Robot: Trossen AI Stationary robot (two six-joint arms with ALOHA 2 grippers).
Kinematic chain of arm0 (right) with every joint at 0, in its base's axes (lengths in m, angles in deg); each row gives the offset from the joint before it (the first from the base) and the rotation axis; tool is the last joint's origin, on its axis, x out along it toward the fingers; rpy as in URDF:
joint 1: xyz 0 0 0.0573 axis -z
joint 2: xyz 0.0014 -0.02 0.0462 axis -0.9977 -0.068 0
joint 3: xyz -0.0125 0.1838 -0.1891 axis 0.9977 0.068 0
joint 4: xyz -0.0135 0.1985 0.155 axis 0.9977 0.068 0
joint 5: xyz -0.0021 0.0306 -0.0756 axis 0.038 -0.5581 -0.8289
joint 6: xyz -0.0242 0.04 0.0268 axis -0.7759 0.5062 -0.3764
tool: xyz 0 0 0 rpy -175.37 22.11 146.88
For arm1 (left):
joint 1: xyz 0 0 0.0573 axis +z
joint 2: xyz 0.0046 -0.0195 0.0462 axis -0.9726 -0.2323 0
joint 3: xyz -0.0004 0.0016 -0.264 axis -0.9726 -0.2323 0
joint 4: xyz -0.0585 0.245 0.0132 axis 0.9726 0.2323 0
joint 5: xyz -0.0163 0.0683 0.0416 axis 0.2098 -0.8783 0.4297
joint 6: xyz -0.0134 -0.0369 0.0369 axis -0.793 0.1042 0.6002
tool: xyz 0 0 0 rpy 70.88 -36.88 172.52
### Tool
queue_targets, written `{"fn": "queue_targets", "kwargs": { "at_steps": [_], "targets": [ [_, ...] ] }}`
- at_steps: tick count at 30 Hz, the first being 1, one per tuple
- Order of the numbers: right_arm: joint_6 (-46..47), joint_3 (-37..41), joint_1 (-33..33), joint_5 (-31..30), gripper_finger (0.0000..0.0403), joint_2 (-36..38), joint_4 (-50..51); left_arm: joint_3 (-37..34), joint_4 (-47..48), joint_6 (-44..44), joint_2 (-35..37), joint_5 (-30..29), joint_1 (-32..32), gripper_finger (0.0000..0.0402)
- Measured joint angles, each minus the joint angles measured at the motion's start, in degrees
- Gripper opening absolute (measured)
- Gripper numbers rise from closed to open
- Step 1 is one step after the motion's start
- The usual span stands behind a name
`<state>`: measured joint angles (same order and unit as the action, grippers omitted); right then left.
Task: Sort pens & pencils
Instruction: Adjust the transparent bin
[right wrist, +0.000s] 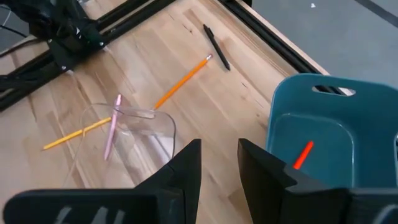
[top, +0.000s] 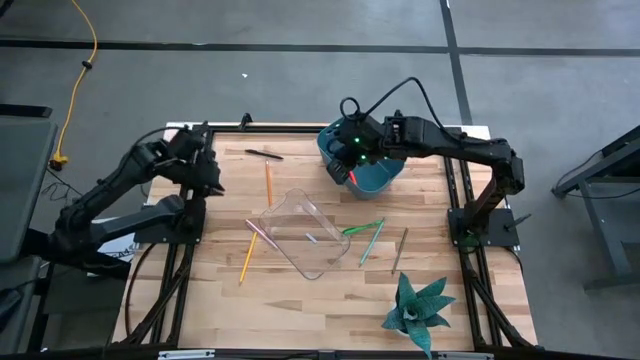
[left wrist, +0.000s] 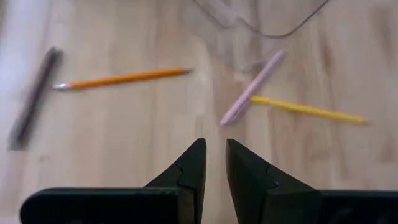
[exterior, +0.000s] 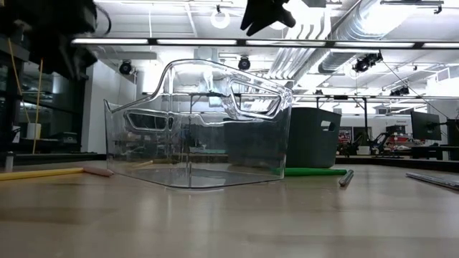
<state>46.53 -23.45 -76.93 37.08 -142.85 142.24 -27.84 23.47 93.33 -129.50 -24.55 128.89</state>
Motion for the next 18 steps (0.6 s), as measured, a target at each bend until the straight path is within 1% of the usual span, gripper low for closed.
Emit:
{"fn": "queue_targets", "kwargs": {
  "at_steps": [1, 2, 4, 7, 9, 15, 18],
  "targets": [
    [0.5, 0.0, -0.1, 0.0, 0.0097, 0.0, 0.0, 0.6, -2.6, 0.1, 0.8, -0.2, -0.5, 0.0051],
    [0.8, 0.0, -0.2, -0.1, 0.0097, 0.0, 0.0, 0.8, -3.2, 0.1, 1.4, -0.7, -1.0, 0.0051],
    [1.1, 0.0, -0.2, -0.2, 0.0097, 0.0, 0.0, 0.4, -1.2, -0.2, 2.2, -2.2, -1.8, 0.0051],
    [2.3, 0.0, -0.3, -0.2, 0.0097, 0.0, 0.0, 0.4, 1.8, -0.1, 2.3, -2.5, -2.3, 0.0051],
    [2.5, 0.0, -0.4, -0.2, 0.0097, 0.0, 0.0, 0.5, 1.7, -0.8, 2.7, -2.4, -3.3, 0.0051],
    [4.0, 0.0, -0.6, -0.2, 0.0097, 0.0, 0.2, 0.5, 3.1, -3.1, 3.0, -2.9, -8.7, 0.0051],
    [5.5, 0.0, -0.7, -0.2, 0.0097, 0.0, 0.2, 0.8, 3.8, -4.1, 3.0, -5.5, -11.2, 0.0051]
  ]
}}
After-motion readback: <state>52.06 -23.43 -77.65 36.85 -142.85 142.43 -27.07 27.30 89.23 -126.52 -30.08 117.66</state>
